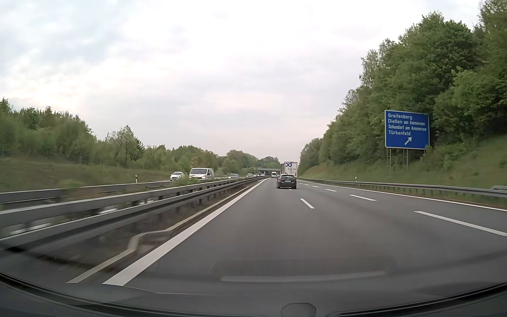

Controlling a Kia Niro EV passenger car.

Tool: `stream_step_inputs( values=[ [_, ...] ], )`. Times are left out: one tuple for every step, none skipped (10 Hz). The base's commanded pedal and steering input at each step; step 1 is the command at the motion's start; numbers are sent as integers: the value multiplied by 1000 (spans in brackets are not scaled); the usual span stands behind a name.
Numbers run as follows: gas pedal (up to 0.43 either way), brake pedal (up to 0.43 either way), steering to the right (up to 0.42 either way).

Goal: Follow the waypoints while adhering to traffic rules and regulations

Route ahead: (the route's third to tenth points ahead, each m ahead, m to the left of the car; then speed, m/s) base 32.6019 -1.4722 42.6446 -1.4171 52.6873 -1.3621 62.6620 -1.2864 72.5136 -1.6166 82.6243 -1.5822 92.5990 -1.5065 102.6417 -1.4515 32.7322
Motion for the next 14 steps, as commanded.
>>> stream_step_inputs(
  values=[
    [87, 0, 0],
    [79, 0, 1],
    [67, 0, 1],
    [59, 0, 1],
    [39, 0, 1],
    [8, 0, 1],
    [8, 0, 1],
    [0, 0, 1],
    [0, 0, 1],
    [0, 0, 1],
    [0, 0, 1],
    [0, 0, 1],
    [0, 0, 1],
    [0, 0, 1]
  ],
)
